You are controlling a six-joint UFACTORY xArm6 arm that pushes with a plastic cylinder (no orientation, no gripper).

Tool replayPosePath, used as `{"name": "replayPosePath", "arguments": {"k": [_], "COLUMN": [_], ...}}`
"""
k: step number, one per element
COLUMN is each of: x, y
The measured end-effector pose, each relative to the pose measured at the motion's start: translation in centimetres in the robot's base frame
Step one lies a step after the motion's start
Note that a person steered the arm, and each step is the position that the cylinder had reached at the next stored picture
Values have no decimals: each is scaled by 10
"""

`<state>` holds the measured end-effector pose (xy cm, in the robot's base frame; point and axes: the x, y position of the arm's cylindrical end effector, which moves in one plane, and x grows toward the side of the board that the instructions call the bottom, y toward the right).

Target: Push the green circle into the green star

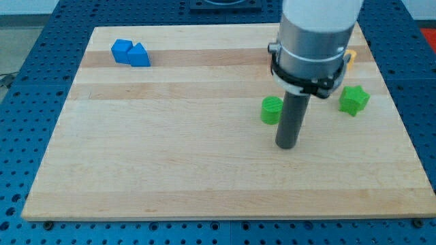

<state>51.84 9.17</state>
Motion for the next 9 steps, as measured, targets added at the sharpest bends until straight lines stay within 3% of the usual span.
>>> {"name": "replayPosePath", "arguments": {"k": [1, 2, 3, 5, 6, 9], "x": [49, 48, -37, -55, -69, -92], "y": [-17, -39, -69, -75, -21, 13]}}
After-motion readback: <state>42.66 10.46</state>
